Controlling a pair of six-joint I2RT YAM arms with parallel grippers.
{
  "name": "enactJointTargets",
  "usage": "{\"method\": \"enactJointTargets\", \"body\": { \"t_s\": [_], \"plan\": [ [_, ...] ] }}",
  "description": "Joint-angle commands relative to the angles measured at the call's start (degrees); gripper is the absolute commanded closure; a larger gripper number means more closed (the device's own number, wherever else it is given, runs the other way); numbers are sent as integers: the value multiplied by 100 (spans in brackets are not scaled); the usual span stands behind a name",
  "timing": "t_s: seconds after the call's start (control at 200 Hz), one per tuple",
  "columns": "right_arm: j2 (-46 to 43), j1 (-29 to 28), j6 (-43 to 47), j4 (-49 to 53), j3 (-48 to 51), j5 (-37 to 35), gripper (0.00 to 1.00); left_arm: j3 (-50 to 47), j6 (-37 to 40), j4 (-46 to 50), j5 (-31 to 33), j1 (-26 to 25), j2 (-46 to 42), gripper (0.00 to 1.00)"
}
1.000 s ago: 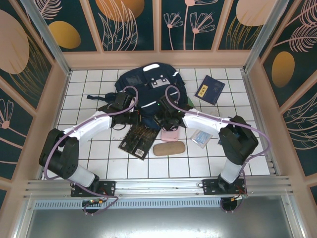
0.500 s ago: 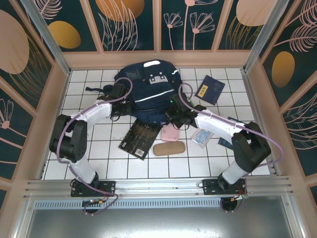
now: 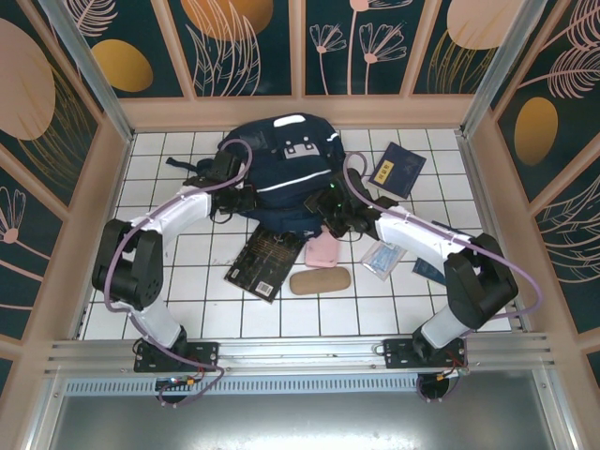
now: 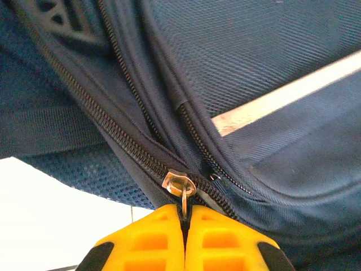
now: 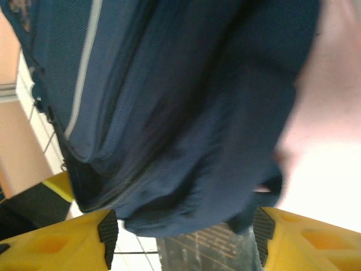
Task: Pack the student bag
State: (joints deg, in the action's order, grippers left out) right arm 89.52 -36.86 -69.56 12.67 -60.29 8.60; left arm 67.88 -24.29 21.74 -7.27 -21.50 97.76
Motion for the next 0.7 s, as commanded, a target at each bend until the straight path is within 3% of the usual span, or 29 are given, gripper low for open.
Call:
{"method": "enactJointTargets", "body": {
  "t_s": [0.0,0.175,0.435,0.555,0.695],
  "plan": [
    [292,-198,-224,-230,-341,405,27,-219,-73,-164,-640,-423,-426,100],
    [648,-404,-704,-367,-454,522,20,-690,-274,-425,-952,-786,-750,100],
    [1250,-436,-1482,126,-865,128,22,-1095,-179,-566,-1006,-969,-949,100],
    [1557,-398,-1578,477,-1101,28,38,-1153,-82,-504,-812,-969,-973,100],
    [1618,-328,-1587,625,-961,27,84,-1155,-33,-380,-408,-956,-949,100]
  ]
}}
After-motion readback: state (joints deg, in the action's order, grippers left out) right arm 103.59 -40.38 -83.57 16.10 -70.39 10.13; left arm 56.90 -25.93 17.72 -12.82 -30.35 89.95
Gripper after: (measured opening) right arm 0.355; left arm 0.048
